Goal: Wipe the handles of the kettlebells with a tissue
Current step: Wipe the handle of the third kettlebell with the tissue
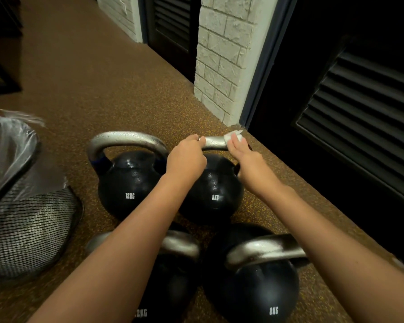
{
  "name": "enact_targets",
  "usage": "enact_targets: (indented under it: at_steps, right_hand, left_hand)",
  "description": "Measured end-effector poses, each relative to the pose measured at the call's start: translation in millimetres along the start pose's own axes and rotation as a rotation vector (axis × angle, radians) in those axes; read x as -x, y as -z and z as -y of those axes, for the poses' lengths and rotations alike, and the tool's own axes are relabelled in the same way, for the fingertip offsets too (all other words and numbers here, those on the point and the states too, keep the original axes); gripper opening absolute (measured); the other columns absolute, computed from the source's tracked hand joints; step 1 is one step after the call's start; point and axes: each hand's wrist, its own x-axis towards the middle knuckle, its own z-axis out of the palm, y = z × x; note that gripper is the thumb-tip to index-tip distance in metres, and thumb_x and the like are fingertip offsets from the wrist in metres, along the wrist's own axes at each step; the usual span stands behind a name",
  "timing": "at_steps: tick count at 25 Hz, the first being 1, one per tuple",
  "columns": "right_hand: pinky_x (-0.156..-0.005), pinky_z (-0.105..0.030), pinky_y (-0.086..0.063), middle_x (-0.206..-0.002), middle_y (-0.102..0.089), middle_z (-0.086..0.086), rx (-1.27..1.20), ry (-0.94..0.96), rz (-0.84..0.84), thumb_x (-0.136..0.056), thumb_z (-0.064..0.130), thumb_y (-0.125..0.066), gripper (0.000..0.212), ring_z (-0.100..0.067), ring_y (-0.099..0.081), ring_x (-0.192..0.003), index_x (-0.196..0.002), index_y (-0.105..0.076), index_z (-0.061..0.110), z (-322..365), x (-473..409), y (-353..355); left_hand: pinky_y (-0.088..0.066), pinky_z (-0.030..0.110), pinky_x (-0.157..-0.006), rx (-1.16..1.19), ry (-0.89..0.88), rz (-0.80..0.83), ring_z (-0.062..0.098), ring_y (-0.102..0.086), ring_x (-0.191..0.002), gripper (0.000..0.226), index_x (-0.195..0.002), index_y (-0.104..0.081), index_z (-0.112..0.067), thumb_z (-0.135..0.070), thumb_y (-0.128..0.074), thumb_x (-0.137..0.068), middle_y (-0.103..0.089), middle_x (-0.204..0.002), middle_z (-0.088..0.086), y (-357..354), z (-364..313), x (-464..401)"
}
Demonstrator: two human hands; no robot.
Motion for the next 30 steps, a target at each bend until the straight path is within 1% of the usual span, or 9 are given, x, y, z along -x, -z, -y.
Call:
enact_targets:
  at_steps: [2,8,10,14,18,22,26,28,30]
  right_hand:
    - [-0.116,-0.041,-0.019,-0.158,0.004,0.003,0.001,0.011,0.020,-0.081,-0.012,-0.054,0.088,-0.026,-0.007,-0.145,-0.150,-0.011,0.022,-6.7,8.1,-3.6]
    - [-0.118,-0.043,-0.014,-0.158,0.009,0.003,0.061,0.073,0.026,-0.083,-0.016,-0.043,0.083,-0.026,0.003,-0.146,-0.150,-0.009,0.018,4.4,3.0,-3.8]
    - [-0.118,-0.043,-0.015,-0.158,0.009,0.005,0.065,0.048,0.037,-0.083,-0.015,-0.043,0.084,-0.025,-0.001,-0.146,-0.150,-0.008,0.021,-1.4,10.2,-4.1]
    - [-0.113,-0.042,-0.025,-0.159,-0.002,-0.002,0.088,-0.023,-0.010,-0.081,-0.011,-0.051,0.080,-0.034,-0.023,-0.140,-0.149,-0.018,0.017,-3.0,2.1,4.5]
    - [-0.115,-0.037,-0.014,-0.158,0.007,0.003,0.046,0.043,0.026,-0.081,-0.017,-0.045,0.086,-0.023,-0.002,-0.145,-0.150,-0.012,0.020,7.0,12.2,0.6]
    - [-0.115,-0.033,-0.014,-0.157,-0.015,0.002,-0.149,-0.076,-0.081,-0.085,-0.013,-0.047,0.078,-0.025,-0.018,-0.143,-0.146,-0.024,0.029,-9.1,12.4,2.8]
    - [-0.107,-0.043,-0.037,-0.147,-0.038,-0.006,-0.391,-0.368,-0.123,-0.089,-0.005,-0.039,0.065,-0.034,-0.045,-0.124,-0.142,-0.035,0.033,-18.6,-5.7,0.0]
    - [-0.101,-0.045,-0.042,-0.140,-0.045,-0.011,-0.404,-0.446,-0.094,-0.088,-0.004,-0.040,0.062,-0.034,-0.047,-0.119,-0.141,-0.038,0.028,-17.4,-15.5,5.1]
    - [-0.101,-0.040,-0.041,-0.132,-0.050,-0.012,-0.366,-0.388,-0.109,-0.087,-0.006,-0.040,0.061,-0.032,-0.045,-0.119,-0.139,-0.043,0.025,-8.4,-20.1,10.5]
  left_hand:
    - [-0.029,0.034,-0.110,-0.013,-0.034,0.012,0.021,-0.032,-0.136,0.055,-0.141,-0.040,-0.017,-0.001,-0.040,-0.088,-0.032,-0.151,0.000,2.1,-0.9,2.5]
    - [-0.029,0.034,-0.111,-0.011,-0.034,0.011,0.020,-0.031,-0.137,0.056,-0.141,-0.039,-0.018,-0.001,-0.042,-0.087,-0.031,-0.151,0.001,3.5,-1.1,2.9]
    - [-0.028,0.035,-0.112,-0.015,-0.036,0.020,0.020,-0.030,-0.137,0.057,-0.142,-0.038,-0.018,-0.001,-0.042,-0.088,-0.031,-0.151,0.001,4.1,-1.0,4.3]
    - [-0.031,0.036,-0.110,-0.032,-0.043,0.019,0.022,-0.032,-0.136,0.056,-0.142,-0.037,-0.017,-0.002,-0.041,-0.089,-0.031,-0.150,0.002,3.8,-1.6,3.9]
    - [-0.034,0.037,-0.107,-0.032,-0.042,0.020,0.025,-0.038,-0.132,0.054,-0.140,-0.041,-0.017,-0.001,-0.041,-0.088,-0.035,-0.148,0.003,4.2,-2.6,4.8]
    - [-0.029,0.036,-0.110,-0.041,-0.054,0.031,0.023,-0.030,-0.137,0.057,-0.142,-0.037,-0.017,-0.001,-0.040,-0.088,-0.028,-0.152,0.003,5.6,-1.0,5.6]
    - [-0.030,0.036,-0.109,-0.042,-0.047,0.029,0.023,-0.031,-0.136,0.056,-0.142,-0.037,-0.016,-0.001,-0.040,-0.088,-0.029,-0.151,0.003,4.5,-1.9,5.1]
    - [-0.032,0.038,-0.108,-0.042,-0.045,0.030,0.025,-0.034,-0.134,0.056,-0.142,-0.038,-0.016,-0.001,-0.041,-0.088,-0.031,-0.150,0.003,4.5,-2.1,5.4]
    - [-0.033,0.039,-0.108,-0.041,-0.043,0.029,0.026,-0.036,-0.133,0.056,-0.142,-0.038,-0.015,-0.001,-0.042,-0.088,-0.031,-0.150,0.003,4.5,-2.3,5.1]
